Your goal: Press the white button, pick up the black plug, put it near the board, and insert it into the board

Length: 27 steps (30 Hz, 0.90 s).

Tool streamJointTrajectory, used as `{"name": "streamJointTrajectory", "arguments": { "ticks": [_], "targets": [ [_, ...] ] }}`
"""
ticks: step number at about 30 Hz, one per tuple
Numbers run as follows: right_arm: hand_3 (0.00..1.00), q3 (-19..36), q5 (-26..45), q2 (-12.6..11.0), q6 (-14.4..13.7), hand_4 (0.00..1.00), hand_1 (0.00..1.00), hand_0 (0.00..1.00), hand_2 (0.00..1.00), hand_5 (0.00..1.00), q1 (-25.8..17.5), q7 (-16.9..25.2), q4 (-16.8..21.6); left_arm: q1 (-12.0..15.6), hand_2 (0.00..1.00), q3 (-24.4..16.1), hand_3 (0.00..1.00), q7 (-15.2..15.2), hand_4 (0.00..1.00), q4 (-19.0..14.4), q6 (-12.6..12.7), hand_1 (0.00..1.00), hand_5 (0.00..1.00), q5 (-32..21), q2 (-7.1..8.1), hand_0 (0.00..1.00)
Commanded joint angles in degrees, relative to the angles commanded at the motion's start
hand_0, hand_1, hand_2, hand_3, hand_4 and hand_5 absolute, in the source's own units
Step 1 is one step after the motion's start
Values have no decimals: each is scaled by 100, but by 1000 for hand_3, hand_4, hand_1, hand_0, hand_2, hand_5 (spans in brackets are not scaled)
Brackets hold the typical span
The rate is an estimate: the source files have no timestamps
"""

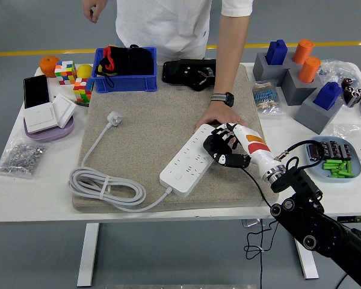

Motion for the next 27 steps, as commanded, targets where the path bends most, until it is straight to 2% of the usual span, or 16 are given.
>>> {"name": "streamJointTrajectory", "arguments": {
  "ticks": [11,23,24,27],
  "targets": [
    [415,-29,-41,0,3,731,242,334,334,2,25,-7,-134,-23,647,3,651,-1,562,0,1,670,189,1,1,699],
    [419,-65,-28,3,21,735,241,339,334,2,23,-17,-112,-17,647,-2,650,0,563,0,3,670,191,0,-4,699],
    [541,-78,-11,0,45,828,349,443,436,2,22,-19,-102,-15,647,-7,650,1,562,0,3,670,190,4,-5,699],
    [541,-94,34,-1,93,828,349,443,436,2,21,-10,-92,-14,647,-9,650,2,562,0,3,670,190,7,-6,699]
  ]
}}
